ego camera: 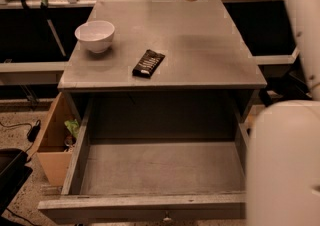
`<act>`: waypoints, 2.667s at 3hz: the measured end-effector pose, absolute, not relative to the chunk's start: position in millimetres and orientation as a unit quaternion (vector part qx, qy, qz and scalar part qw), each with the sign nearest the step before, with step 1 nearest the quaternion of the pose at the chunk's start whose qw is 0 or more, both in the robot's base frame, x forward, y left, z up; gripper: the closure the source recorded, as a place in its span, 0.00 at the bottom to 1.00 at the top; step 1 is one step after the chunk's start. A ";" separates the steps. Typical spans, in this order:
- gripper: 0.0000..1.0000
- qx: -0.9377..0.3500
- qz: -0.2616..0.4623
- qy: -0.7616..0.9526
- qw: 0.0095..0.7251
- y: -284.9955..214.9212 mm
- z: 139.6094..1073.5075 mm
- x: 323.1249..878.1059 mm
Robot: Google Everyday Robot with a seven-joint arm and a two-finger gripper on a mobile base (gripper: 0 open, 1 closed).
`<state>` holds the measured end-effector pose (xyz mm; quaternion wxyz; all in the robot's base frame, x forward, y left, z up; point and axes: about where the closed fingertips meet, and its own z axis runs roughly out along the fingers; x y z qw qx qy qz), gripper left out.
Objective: Pick orange can
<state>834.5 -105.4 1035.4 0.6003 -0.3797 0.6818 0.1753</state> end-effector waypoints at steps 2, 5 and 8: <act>1.00 -0.343 0.048 0.556 0.756 -180.2 1226.3 682.0; 1.00 -0.364 0.167 0.601 0.691 -132.2 1079.2 541.3; 1.00 -0.345 0.272 0.715 0.545 -146.3 852.3 485.6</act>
Offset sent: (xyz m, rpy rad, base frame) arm -0.3080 0.0414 -0.1157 0.0634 -0.0278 0.0081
